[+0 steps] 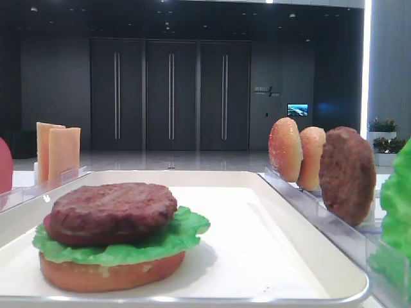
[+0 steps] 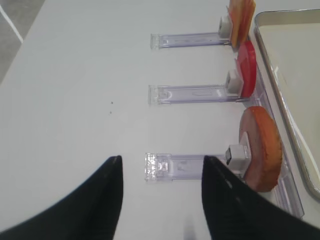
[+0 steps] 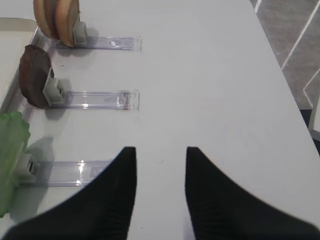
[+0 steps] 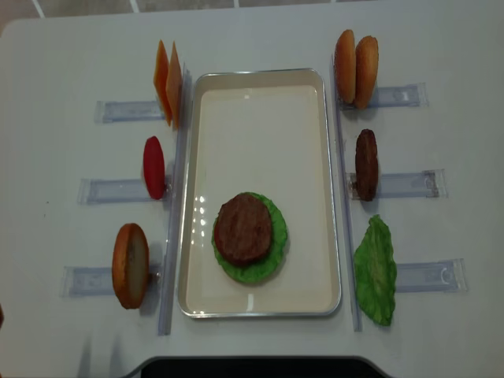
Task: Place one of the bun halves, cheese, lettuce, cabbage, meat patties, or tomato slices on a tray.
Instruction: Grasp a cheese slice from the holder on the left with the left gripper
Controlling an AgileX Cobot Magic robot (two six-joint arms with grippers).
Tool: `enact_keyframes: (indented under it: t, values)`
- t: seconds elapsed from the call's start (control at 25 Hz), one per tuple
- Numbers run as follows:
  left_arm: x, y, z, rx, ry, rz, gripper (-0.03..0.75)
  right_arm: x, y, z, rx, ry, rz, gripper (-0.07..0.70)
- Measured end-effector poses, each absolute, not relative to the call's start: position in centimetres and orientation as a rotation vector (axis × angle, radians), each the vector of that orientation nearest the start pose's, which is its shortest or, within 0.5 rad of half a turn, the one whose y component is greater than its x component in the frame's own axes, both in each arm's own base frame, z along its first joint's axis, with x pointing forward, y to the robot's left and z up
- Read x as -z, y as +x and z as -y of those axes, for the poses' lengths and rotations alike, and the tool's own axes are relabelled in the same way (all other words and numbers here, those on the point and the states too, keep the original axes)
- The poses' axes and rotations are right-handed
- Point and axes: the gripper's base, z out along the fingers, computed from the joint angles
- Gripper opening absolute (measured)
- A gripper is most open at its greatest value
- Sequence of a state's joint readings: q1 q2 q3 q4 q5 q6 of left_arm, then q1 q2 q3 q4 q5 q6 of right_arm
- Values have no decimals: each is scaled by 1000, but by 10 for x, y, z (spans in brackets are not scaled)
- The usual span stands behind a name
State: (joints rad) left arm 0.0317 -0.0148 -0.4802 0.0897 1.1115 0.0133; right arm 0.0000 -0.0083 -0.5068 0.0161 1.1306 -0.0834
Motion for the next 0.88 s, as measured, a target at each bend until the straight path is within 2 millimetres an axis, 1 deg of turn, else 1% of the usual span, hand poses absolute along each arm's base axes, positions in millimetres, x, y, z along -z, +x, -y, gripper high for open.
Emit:
enact_keyframes:
  t: [0.08, 0.16, 0.24, 0.36, 0.52, 0.64, 0.68, 0.8, 0.88]
  values:
    - [-270, -8, -9, -144, -61, -2095, 391, -273, -10, -1, 31, -89, -2097, 236]
    - [-272, -1, -12, -157, -108, -2134, 391, -273, -10, -1, 31, -89, -2097, 236]
    - [-275, 11, -13, -164, -124, -2207, 391, -273, -10, -1, 31, -89, -2097, 236]
    - [-286, 36, -14, -173, -124, -2332, 391, -273, -10, -1, 31, -89, -2097, 236]
    - [-309, 81, -14, -165, -123, -2472, 391, -273, -10, -1, 31, -89, -2097, 236]
    - [-322, 121, -14, -136, -128, -2553, 391, -273, -10, -1, 31, -89, -2097, 236]
    - [-326, 138, -13, -123, -131, -2583, 391, -273, -10, -1, 31, -89, -2097, 236]
    - [-331, 179, -13, -106, -133, -2640, 391, -273, -10, -1, 31, -89, -2097, 236]
    - [-329, 209, -13, -93, -136, -2679, 391, -273, -10, -1, 31, -89, -2097, 236]
